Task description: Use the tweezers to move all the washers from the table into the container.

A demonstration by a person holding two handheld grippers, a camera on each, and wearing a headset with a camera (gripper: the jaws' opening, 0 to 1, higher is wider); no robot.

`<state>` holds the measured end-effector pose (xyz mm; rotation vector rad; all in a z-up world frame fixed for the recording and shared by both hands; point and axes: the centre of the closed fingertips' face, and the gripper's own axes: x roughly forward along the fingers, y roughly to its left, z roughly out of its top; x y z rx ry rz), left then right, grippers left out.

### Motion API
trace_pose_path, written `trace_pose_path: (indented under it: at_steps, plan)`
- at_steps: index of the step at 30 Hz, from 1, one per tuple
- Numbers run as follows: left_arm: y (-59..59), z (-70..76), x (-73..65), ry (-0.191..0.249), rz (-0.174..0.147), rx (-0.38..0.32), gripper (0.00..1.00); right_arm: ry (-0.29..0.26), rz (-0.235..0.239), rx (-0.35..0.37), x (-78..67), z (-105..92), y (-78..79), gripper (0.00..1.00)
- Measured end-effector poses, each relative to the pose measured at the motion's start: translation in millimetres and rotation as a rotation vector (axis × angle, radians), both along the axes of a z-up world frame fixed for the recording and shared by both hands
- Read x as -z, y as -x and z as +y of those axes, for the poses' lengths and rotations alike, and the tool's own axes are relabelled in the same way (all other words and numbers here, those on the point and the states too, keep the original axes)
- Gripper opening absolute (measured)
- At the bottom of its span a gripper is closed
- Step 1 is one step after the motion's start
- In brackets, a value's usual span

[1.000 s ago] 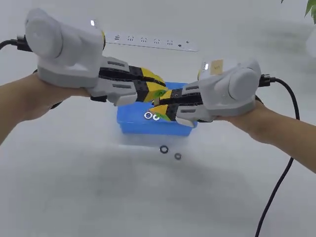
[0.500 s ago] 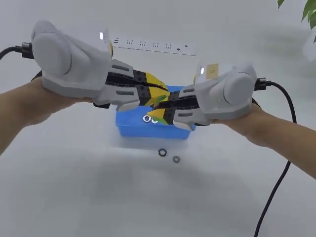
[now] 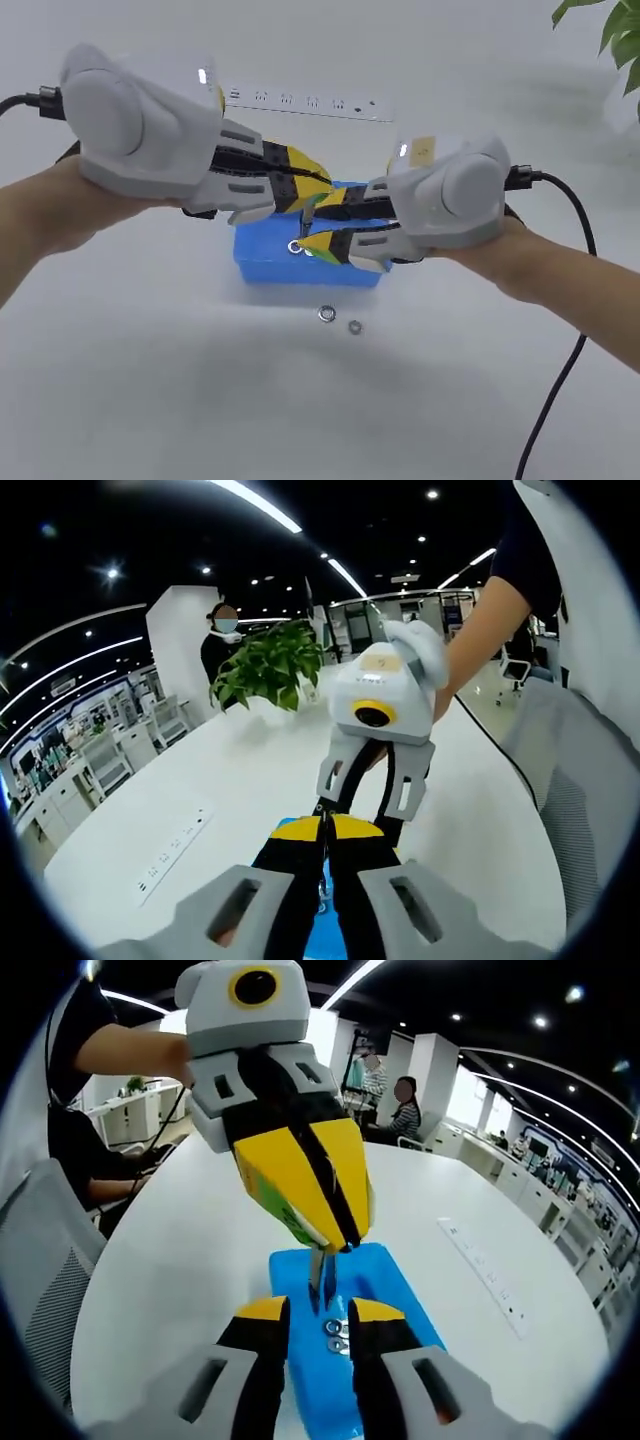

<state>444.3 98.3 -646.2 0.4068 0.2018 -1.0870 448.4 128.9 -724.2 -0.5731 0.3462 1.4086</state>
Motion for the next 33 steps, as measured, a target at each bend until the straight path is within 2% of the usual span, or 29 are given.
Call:
trace_pose_path:
  at_steps: [5,7,8,10,13,15,19,23,26,33]
  plan:
    - [0.3,3.6,-9.9,0.017,-0.021,-0.022,0.04,-0.002,0.013,0.028,-0.2,-8.6,0.7,0.32]
    - [-0.5,3.4,-21.6,0.09,-0.026,-0.035,0.04,-0.022,0.023,0.041,-3.6,-11.6,3.7,0.37]
    - [-1.2,4.8,-24.6,0.101,-0.029,-0.043,0.04,-0.032,0.028,0.039,-5.3,-12.4,6.6,0.41]
    - [-1.3,6.8,-27.3,0.093,-0.035,-0.047,0.04,-0.036,0.013,0.041,-7.4,-15.7,12.1,0.5]
    - [0.4,7.2,-30.5,0.087,-0.043,-0.046,0.04,-0.035,0.014,0.053,-6.9,-22.5,17.0,0.53]
    - [3.3,6.6,-34.1,0.108,-0.039,-0.047,0.04,-0.032,0.017,0.067,-5.0,-27.9,18.6,0.56]
    - [10.6,5.7,-38.2,0.109,-0.041,-0.042,0.04,-0.031,0.017,0.102,-2.1,-37.4,20.7,0.64]
    - [18.0,3.7,-43.8,0.114,-0.053,-0.038,0.04,-0.021,-0.015,0.142,-1.7,-47.2,24.6,0.79]
    - [24.9,0.9,-47.0,0.127,-0.053,-0.034,0.04,-0.017,-0.033,0.137,-2.1,-54.1,32.3,0.83]
    - [39.7,-5.7,-45.1,0.141,-0.055,-0.03,0.04,-0.017,0.0,0.125,1.5,-72.6,54.9,0.92]
